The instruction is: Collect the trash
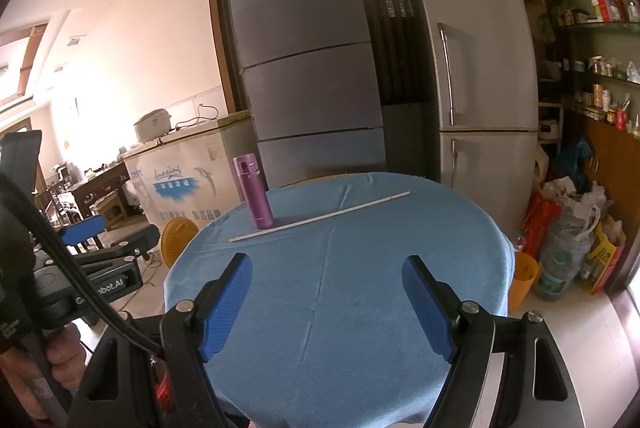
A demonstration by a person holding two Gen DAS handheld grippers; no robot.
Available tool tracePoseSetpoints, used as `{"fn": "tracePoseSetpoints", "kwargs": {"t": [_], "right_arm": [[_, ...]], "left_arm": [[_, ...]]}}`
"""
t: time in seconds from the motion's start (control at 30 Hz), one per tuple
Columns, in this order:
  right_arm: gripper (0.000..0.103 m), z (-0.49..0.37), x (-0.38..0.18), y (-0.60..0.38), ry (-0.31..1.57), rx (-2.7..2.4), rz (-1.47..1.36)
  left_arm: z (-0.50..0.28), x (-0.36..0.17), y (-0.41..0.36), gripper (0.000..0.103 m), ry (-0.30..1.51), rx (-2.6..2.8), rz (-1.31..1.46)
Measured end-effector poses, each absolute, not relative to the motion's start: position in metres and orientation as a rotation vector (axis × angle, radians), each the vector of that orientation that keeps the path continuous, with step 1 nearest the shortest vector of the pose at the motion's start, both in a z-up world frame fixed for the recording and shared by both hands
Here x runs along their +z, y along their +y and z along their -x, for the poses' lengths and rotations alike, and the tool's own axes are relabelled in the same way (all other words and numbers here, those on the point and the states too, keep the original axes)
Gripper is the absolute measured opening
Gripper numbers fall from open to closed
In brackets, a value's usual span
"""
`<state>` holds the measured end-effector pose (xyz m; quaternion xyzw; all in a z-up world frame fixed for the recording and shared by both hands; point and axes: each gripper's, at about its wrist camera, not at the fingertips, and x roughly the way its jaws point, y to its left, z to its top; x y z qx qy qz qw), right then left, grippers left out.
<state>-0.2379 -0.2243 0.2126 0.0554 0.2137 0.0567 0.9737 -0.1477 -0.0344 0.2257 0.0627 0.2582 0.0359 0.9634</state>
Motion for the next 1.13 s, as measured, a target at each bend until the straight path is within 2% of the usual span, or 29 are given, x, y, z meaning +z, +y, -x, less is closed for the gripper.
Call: {"fn": "tracePoseSetpoints", "kwargs": {"t": [0.83,1.03,1.13], "right_arm": [[0.081,0.174,0.192,-0.214,0.506,0.114,-0.142],[0.081,0.129,0.167,-0.213,0.570,0.084,-0.165],[0.081,0.098,0.139,-0.220,0.607,0.048,-0.192]], "left_arm": [[0.095,0.202,-0.024,0.082,0.603,0.092,-0.148],[0.062,0.177,-0.019,0.082,0.658,0.060,-0.157],[0.028,0.144,-0.019,0.082,0.709,0.010,-0.141]]}}
